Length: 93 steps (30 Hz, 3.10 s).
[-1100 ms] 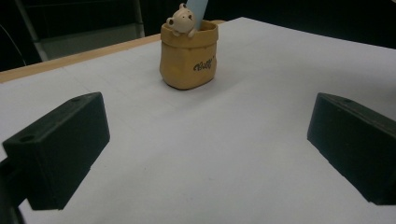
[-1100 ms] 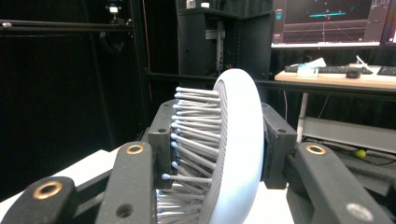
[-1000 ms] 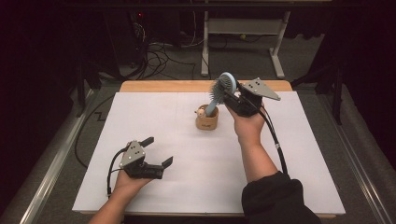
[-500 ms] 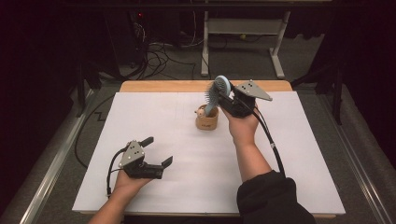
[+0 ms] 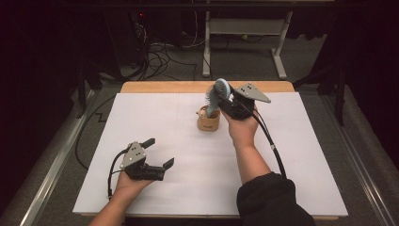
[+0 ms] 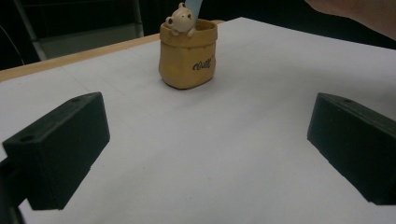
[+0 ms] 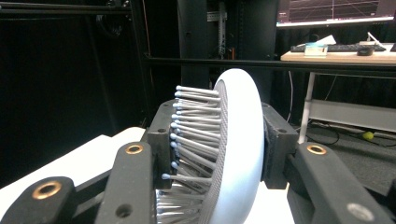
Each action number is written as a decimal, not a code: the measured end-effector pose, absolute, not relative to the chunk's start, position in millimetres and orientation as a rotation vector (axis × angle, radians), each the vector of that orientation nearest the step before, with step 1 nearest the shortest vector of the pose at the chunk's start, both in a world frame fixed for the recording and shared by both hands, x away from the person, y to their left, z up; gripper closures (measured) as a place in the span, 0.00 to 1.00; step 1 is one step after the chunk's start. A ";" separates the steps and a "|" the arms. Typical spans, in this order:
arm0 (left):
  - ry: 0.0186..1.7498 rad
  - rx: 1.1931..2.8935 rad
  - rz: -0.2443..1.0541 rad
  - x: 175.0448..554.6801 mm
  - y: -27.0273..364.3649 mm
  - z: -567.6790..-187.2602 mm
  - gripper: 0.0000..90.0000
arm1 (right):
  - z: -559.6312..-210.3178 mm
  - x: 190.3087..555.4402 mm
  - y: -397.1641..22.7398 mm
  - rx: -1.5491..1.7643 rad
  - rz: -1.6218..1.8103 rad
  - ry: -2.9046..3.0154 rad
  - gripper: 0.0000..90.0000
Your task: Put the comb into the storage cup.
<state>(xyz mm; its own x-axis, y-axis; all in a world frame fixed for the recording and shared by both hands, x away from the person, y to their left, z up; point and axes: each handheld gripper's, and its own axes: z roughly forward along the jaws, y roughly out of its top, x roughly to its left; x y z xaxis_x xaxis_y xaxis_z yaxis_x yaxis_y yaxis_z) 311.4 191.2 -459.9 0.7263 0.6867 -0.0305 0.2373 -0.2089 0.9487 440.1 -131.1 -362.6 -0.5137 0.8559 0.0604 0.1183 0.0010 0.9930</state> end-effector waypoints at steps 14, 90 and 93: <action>0.726 1.780 0.488 311.0 191.1 -459.9 0.00 | -365.9 441.5 -127.7 1.012 1.563 1.681 0.64; 0.723 1.801 0.490 310.9 189.1 -461.4 0.00 | -371.1 452.7 -156.6 1.199 1.483 1.640 0.42; 0.723 1.802 0.488 310.9 189.0 -461.5 0.00 | -372.5 453.0 -158.2 1.207 1.478 1.639 0.41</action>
